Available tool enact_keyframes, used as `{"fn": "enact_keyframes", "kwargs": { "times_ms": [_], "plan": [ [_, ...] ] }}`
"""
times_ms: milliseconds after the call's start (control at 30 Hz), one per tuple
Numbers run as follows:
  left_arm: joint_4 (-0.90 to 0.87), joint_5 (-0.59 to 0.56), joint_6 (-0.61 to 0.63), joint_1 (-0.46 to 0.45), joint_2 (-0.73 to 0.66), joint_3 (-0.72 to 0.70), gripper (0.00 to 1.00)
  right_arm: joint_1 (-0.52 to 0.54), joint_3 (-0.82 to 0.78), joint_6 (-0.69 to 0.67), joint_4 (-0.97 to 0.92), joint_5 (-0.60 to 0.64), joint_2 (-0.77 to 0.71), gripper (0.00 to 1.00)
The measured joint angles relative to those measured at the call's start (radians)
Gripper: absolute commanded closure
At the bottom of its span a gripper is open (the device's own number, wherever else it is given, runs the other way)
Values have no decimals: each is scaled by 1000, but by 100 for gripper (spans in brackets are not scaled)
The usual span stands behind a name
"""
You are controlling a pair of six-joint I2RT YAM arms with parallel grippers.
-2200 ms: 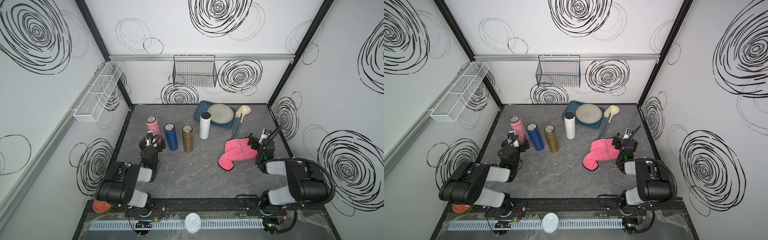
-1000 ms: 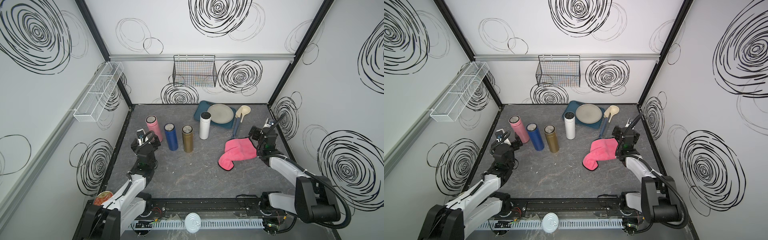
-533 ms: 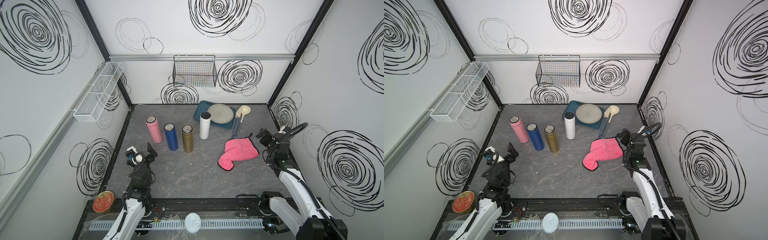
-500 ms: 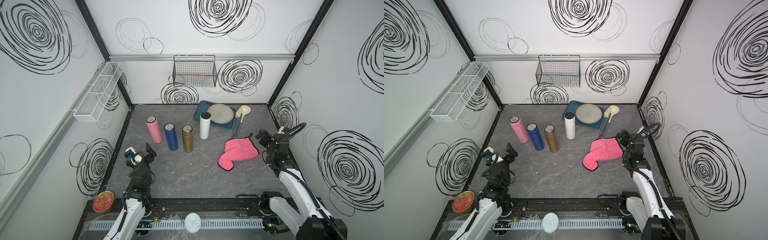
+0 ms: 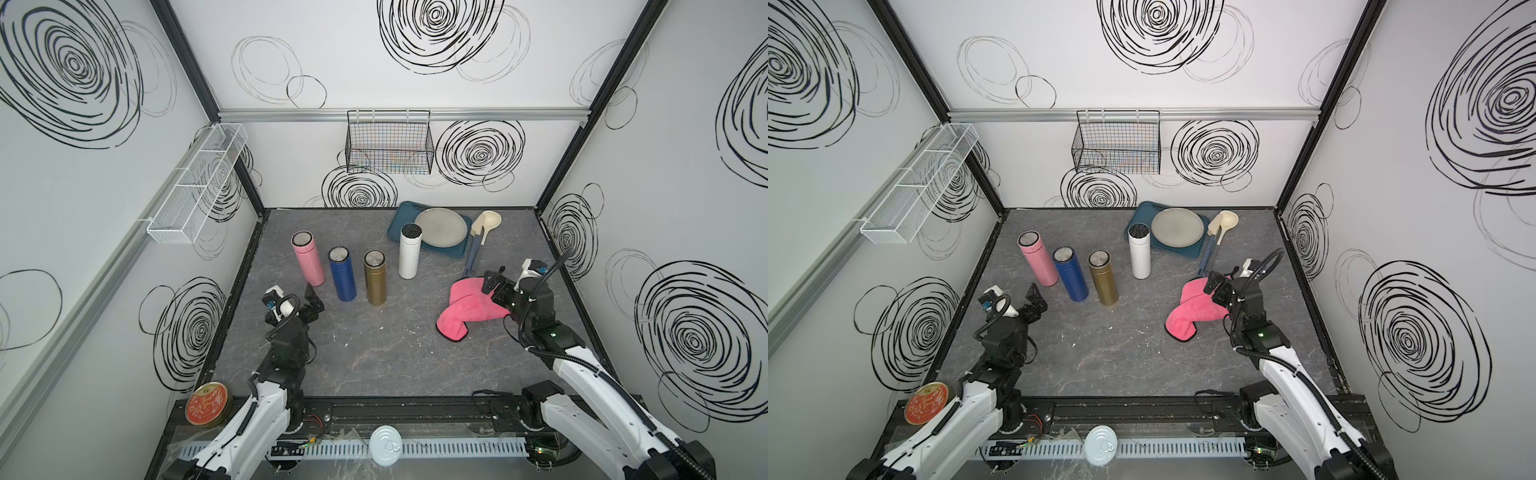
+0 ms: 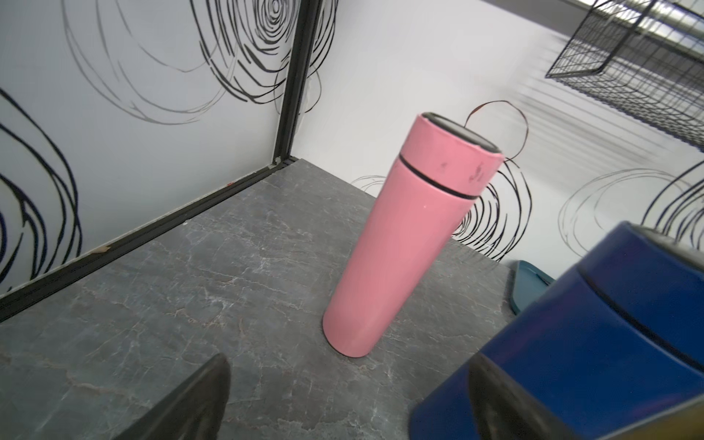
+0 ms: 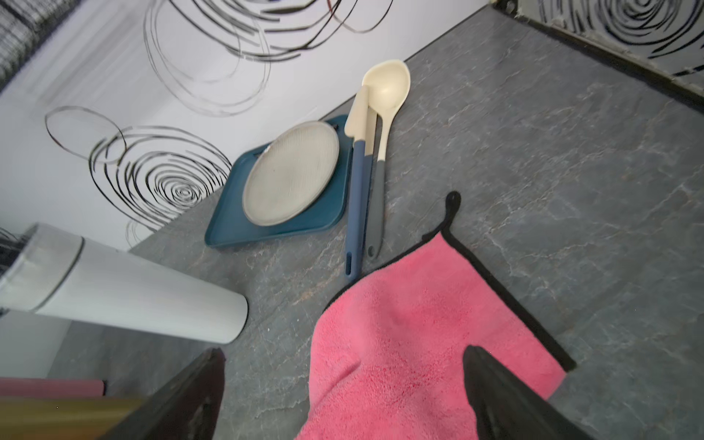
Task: Wipe the surface of the thermos
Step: Pick up the cleaning item at the center of the board.
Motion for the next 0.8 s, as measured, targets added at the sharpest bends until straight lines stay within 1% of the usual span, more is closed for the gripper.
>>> {"fn": "enact_keyframes", "kwargs": {
  "times_ms": [33, 133, 267, 433, 633, 800],
  "plan": [
    [8, 2, 6, -6, -5, 0, 1, 41, -3, 2, -5, 15, 35, 0],
    [27, 2, 22, -22, -18, 0, 1, 120, -3, 16, -8, 39, 134, 0],
    [37, -2, 34, -41, -23, 0, 1, 175, -5, 37, -2, 56, 232, 0],
    [37, -10, 45, -52, -26, 0, 1, 185, 19, 34, -7, 53, 362, 0],
    [37, -20, 49, -53, -20, 0, 1, 187, 43, 19, -2, 35, 392, 0],
    [36, -21, 49, -56, -19, 0, 1, 201, 108, -7, -3, 20, 506, 0]
  ]
}}
